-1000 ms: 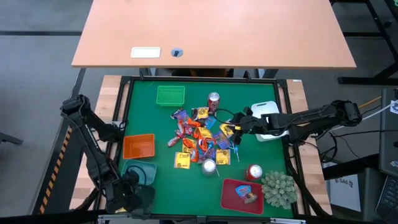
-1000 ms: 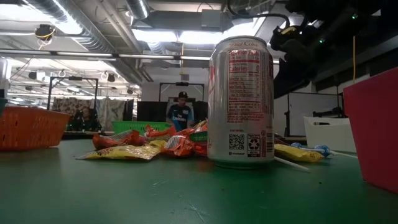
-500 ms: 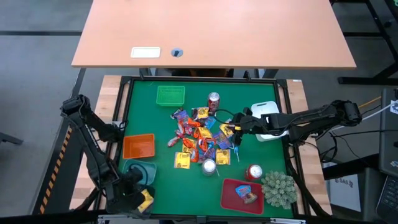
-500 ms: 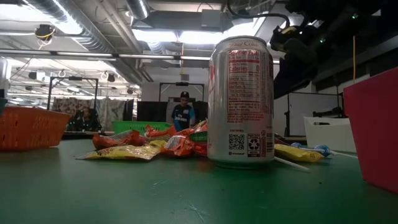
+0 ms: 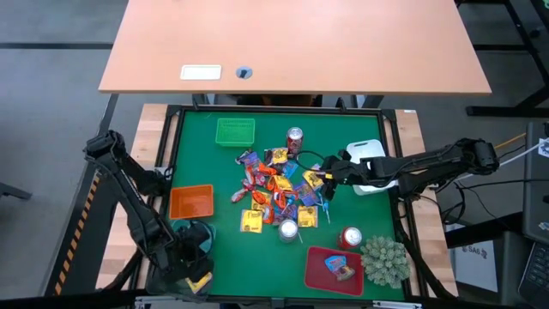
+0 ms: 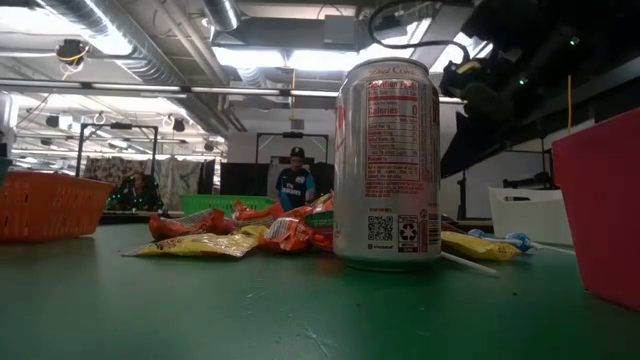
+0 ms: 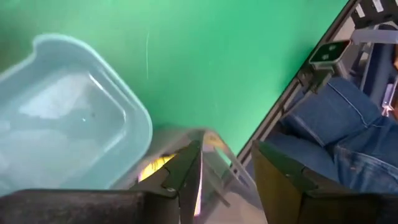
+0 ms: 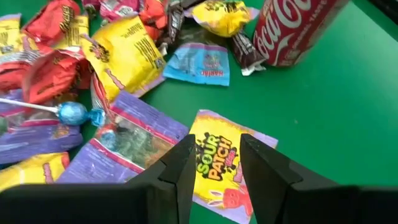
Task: Sort candy
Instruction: Put the yellow candy into the black bin
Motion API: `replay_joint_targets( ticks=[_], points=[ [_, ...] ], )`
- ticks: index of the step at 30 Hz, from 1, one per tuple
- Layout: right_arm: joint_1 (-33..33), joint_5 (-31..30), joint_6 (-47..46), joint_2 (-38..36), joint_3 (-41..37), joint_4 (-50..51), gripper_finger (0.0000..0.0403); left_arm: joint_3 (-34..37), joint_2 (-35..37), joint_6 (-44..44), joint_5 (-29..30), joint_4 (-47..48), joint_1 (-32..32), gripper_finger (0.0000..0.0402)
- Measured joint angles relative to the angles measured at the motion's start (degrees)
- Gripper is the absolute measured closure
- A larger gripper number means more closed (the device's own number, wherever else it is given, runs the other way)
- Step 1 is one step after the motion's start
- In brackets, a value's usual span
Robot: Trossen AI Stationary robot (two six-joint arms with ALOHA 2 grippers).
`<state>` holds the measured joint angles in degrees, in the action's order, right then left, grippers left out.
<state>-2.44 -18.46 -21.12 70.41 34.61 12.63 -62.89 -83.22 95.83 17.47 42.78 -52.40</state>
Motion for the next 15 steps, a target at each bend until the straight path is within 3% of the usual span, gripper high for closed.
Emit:
replay_joint_targets(
  ticks=[15],
  points=[
    [0.0, 0.0, -0.1, 4.1, -0.2, -3.6, 0.0278, 0.0, 0.0, -17.5, 0.1, 0.0, 8.4, 0.0278]
  ],
)
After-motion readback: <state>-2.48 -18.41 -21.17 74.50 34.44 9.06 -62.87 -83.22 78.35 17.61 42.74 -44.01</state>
